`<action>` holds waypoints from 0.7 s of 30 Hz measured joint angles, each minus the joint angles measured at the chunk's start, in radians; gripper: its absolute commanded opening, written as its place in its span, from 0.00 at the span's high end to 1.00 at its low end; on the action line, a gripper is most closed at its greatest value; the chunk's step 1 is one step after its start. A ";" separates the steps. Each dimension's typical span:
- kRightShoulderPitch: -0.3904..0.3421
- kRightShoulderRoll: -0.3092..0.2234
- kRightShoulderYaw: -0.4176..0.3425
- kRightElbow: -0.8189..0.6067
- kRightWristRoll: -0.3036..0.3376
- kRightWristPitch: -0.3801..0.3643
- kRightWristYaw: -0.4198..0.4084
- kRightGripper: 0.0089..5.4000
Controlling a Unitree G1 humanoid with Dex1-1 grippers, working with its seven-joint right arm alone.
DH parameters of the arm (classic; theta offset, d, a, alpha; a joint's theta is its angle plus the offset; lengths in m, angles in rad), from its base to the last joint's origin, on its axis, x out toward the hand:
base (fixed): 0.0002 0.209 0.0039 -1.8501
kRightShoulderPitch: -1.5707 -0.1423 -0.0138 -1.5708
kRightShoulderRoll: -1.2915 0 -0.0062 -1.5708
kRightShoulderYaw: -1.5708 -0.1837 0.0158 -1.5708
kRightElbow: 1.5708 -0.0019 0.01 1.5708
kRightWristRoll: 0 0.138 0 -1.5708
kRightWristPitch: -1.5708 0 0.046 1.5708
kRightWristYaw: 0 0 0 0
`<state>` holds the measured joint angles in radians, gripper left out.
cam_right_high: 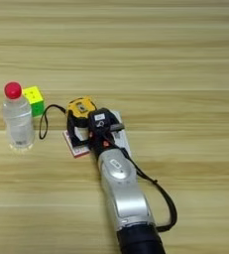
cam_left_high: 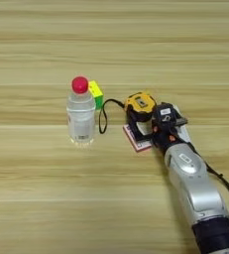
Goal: Move the objects on the table
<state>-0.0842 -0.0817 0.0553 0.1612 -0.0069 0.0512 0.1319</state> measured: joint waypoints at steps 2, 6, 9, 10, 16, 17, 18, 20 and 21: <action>-0.016 0.000 0.000 0.018 -0.001 -0.004 0.006 0.00; -0.050 0.004 -0.001 0.083 -0.002 -0.020 0.007 0.00; -0.072 0.006 -0.005 0.115 0.000 -0.024 0.008 0.00; -0.083 0.007 -0.007 0.131 0.002 -0.025 0.010 0.00; -0.109 0.013 -0.011 0.175 0.003 -0.042 0.015 0.00; -0.115 0.014 -0.013 0.186 0.003 -0.046 0.015 0.00; -0.118 0.014 -0.015 0.191 0.003 -0.047 0.016 0.00; -0.120 0.015 -0.016 0.196 0.004 -0.052 0.016 0.00; -0.120 0.015 -0.017 0.197 0.004 -0.056 0.018 0.00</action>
<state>-0.2045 -0.0667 0.0383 0.3587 -0.0033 -0.0044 0.1494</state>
